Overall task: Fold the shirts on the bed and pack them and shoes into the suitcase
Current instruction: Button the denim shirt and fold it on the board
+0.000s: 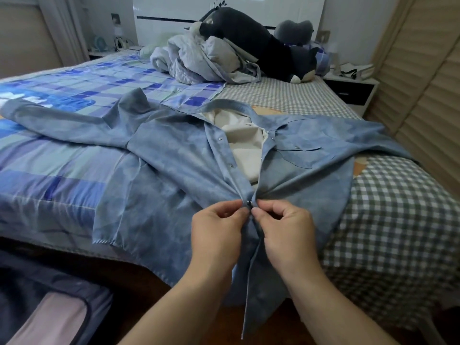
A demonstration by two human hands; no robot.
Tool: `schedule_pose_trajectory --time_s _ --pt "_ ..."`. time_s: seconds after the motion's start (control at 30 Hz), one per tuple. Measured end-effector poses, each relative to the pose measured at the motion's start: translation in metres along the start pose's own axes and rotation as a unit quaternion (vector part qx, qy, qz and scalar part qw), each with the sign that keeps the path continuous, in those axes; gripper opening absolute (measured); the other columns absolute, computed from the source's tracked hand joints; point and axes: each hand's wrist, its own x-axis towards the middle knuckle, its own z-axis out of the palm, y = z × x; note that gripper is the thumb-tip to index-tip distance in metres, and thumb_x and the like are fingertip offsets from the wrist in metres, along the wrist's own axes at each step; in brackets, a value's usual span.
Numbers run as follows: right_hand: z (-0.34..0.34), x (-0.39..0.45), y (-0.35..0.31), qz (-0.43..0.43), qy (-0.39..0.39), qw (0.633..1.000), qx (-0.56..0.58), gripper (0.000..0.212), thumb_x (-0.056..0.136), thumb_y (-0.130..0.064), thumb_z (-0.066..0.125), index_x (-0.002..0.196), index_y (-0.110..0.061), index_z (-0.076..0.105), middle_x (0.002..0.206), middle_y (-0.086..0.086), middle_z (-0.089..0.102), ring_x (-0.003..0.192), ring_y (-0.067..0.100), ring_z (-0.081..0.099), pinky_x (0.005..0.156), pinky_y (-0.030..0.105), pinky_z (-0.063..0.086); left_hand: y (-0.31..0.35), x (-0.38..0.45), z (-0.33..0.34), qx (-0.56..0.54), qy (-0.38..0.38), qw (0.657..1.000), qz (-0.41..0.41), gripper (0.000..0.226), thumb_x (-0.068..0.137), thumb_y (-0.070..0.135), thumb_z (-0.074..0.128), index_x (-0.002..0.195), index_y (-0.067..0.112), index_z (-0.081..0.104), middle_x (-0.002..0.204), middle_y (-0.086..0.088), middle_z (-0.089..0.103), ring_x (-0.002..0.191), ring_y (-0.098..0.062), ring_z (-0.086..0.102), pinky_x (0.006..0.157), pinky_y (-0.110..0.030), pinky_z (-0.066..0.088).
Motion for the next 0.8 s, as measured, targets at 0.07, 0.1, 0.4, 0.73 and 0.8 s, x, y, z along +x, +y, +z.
schedule_pose_trajectory --time_s 0.07,0.1,0.4,0.73,0.8 --pt "0.000 -0.001 0.001 -0.015 -0.001 1.000 -0.009 0.014 0.085 -0.008 0.079 0.096 -0.015 0.080 0.079 -0.024 0.066 0.082 -0.016 0.063 0.077 0.000 0.043 0.000 -0.001 0.000 0.033 0.006 0.999 0.025 0.018 0.087 0.007 0.077 0.086 0.024 0.078 0.080 0.005 0.078 0.082 -0.006 0.074 0.079 -0.021 0.056" --pt "0.001 -0.001 0.001 -0.022 0.000 1.000 -0.015 0.014 0.084 -0.007 0.079 0.096 -0.014 0.080 0.080 -0.024 0.066 0.082 -0.016 0.063 0.078 0.000 0.044 0.000 -0.002 0.001 0.049 0.006 0.998 0.034 0.020 0.087 0.007 0.078 0.084 0.027 0.077 0.080 0.008 0.078 0.083 -0.003 0.073 0.080 -0.021 0.056" --pt "0.008 -0.008 0.010 -0.034 -0.001 0.998 -0.052 0.023 0.089 -0.001 0.071 0.105 -0.015 0.080 0.090 -0.015 0.067 0.093 0.007 0.067 0.088 0.010 0.047 -0.001 -0.005 0.001 0.035 -0.007 0.999 0.022 0.017 0.086 0.002 0.076 0.085 0.019 0.079 0.082 0.002 0.079 0.088 -0.009 0.075 0.090 -0.027 0.057" --pt "-0.049 -0.029 -0.002 -0.030 -0.207 0.857 -0.470 0.020 0.092 -0.028 0.059 0.106 -0.023 0.073 0.112 -0.003 0.064 0.113 0.021 0.058 0.092 0.032 0.044 -0.003 -0.017 -0.027 0.566 -0.195 0.796 0.092 0.029 0.076 0.044 0.052 0.090 0.029 0.073 0.080 0.001 0.073 0.083 -0.017 0.070 0.076 -0.034 0.056" --pt "-0.052 -0.022 -0.007 -0.044 -0.145 0.886 -0.439 0.020 0.097 -0.033 0.056 0.107 -0.024 0.070 0.111 -0.004 0.061 0.110 0.019 0.054 0.091 0.034 0.045 0.002 -0.006 -0.030 0.564 -0.113 0.801 0.168 0.026 0.088 0.039 0.053 0.097 0.023 0.072 0.095 -0.001 0.074 0.096 -0.025 0.067 0.082 -0.038 0.053"
